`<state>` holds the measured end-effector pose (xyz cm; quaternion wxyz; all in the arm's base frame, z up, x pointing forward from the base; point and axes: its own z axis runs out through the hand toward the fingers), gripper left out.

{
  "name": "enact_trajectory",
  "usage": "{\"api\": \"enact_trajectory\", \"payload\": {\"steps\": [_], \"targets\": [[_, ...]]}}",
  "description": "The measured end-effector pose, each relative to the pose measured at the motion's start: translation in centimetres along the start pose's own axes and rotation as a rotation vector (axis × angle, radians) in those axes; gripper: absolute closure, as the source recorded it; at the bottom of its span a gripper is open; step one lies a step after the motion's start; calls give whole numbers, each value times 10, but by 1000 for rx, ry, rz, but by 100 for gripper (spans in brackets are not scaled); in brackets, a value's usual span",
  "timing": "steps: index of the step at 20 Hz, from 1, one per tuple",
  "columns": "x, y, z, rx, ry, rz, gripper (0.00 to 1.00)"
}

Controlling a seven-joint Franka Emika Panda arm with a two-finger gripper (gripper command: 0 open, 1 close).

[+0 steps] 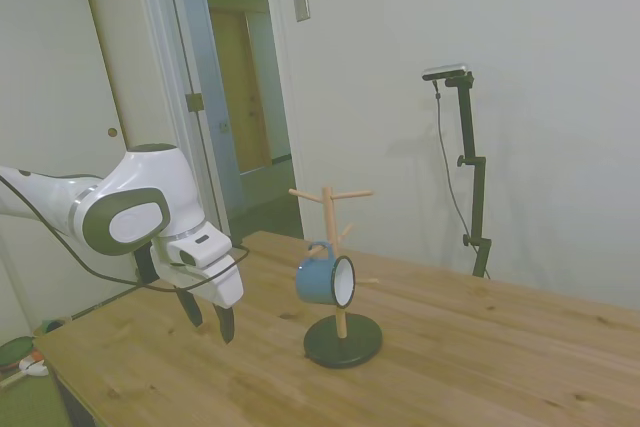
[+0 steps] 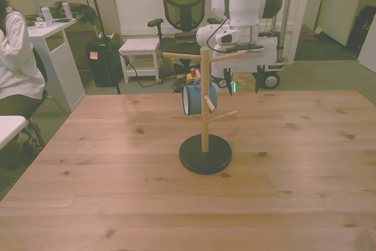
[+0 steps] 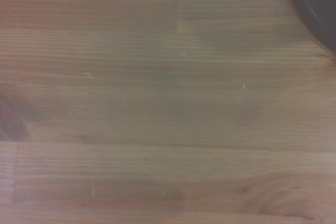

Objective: Unload the mug

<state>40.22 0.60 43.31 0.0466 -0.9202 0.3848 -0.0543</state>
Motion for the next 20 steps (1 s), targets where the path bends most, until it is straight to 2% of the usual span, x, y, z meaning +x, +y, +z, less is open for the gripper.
{"api": "enact_trajectory", "payload": {"steps": [5,12,15,20], "targets": [[5,-3,-11,14,9,3,0],[39,-3,-74,72,36,26,0],[60,13,-91,98,41,17,0],[96,59,-123,156,58,12,0]]}}
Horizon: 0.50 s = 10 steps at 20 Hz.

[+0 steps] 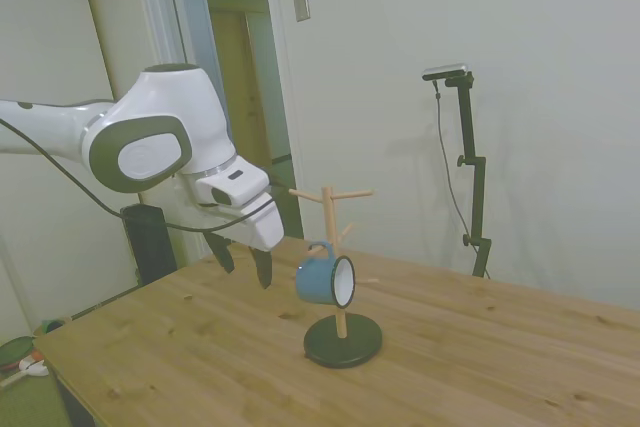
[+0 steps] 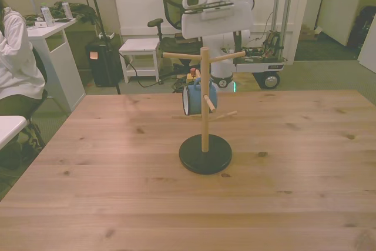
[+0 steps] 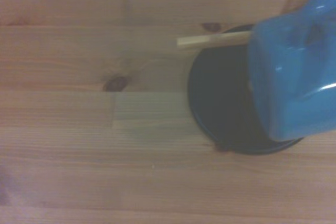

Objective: Unload the mug

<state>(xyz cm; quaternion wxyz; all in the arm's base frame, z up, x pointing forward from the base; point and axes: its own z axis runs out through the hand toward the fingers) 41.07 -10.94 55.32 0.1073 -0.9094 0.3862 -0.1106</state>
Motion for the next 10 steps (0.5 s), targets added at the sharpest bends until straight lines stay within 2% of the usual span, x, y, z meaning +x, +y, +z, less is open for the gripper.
{"api": "enact_trajectory", "payload": {"steps": [5,10], "targets": [[40,36,-15,77,3,-2,0],[69,65,-13,95,4,-80,0]]}}
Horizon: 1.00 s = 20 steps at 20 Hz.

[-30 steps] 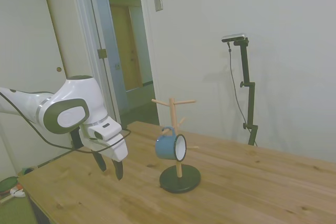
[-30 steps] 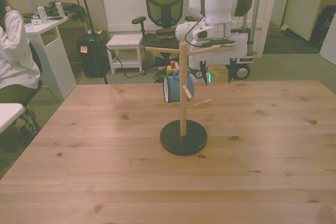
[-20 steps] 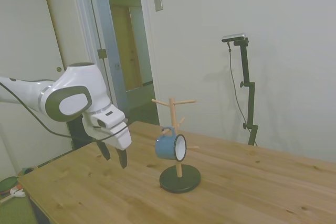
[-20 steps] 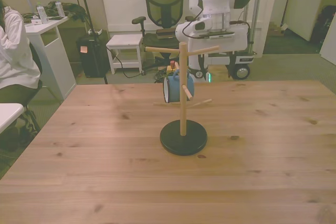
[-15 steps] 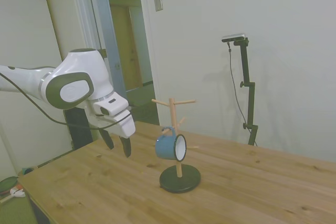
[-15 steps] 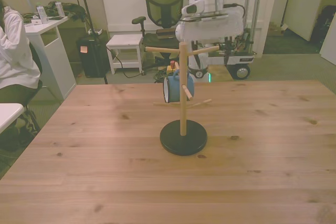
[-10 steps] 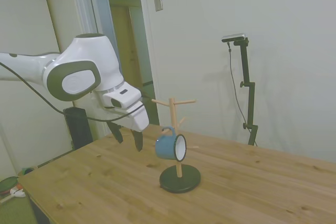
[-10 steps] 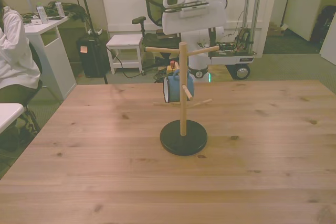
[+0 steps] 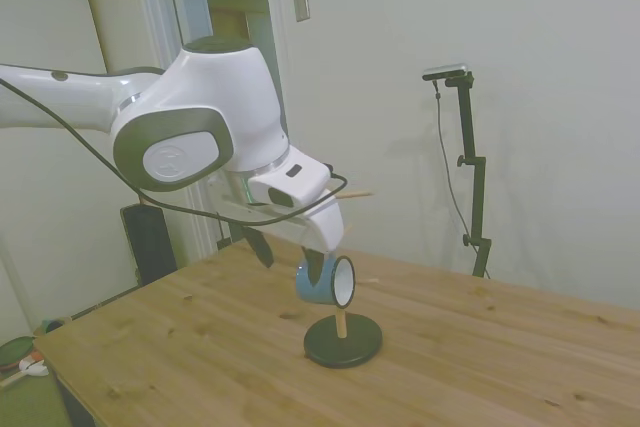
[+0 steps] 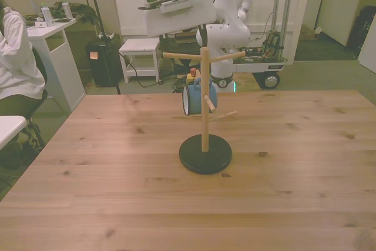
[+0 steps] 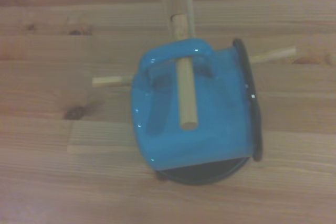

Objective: Unload the mug

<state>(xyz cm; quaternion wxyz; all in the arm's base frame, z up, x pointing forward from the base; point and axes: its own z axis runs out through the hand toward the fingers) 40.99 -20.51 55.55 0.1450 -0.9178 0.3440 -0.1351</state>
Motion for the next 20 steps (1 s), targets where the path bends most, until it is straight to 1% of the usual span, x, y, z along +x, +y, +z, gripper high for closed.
{"api": "enact_trajectory", "payload": {"steps": [1,4,8,10,12,16,20], "targets": [[0,0,2,-10,-1,-20,0],[5,5,0,-11,10,-18,0],[29,34,-21,7,47,-23,0],[41,45,-24,21,48,-32,0],[53,49,-13,32,32,-44,0],[79,45,19,59,-7,-64,0],[99,45,28,109,-63,-107,0]]}}
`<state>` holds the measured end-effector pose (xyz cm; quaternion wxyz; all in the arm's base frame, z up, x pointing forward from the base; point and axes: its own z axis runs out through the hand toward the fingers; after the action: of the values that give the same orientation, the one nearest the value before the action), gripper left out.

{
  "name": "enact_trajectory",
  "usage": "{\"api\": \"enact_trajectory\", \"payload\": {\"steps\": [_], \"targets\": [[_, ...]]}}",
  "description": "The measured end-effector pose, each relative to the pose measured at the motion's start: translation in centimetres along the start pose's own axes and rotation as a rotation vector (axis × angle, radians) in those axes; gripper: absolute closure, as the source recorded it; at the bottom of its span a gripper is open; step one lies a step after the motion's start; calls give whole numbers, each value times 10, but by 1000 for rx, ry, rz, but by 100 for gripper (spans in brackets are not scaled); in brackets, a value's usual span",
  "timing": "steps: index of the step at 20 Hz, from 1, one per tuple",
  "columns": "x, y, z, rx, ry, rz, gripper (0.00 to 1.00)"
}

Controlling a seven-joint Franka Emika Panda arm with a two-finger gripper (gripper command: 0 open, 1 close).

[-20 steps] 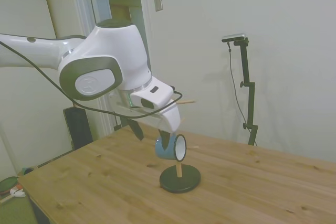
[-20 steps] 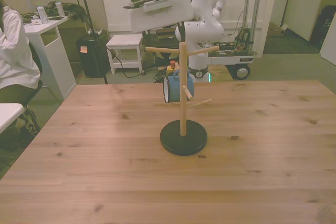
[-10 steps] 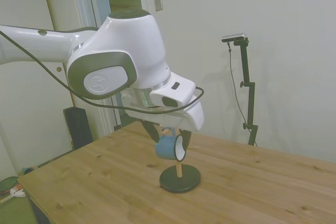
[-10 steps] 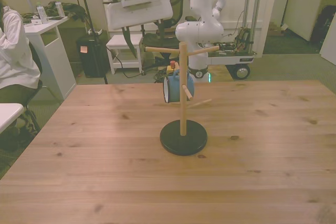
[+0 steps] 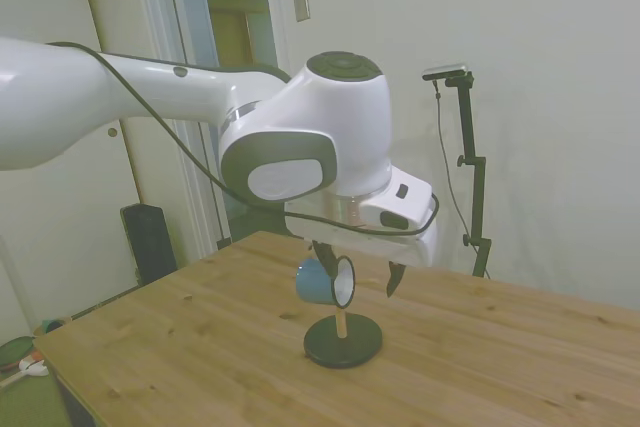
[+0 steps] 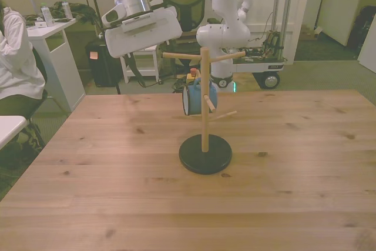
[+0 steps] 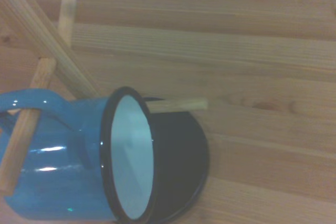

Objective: Unload the mug

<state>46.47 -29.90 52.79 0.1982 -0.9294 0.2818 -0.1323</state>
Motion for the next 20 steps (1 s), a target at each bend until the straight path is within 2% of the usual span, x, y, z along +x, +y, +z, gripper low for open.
{"api": "enact_trajectory", "payload": {"steps": [8,15,20], "targets": [[26,11,10,84,-138,-102,0],[34,-8,37,102,-232,-175,0],[30,-14,38,123,-281,-217,0]]}}
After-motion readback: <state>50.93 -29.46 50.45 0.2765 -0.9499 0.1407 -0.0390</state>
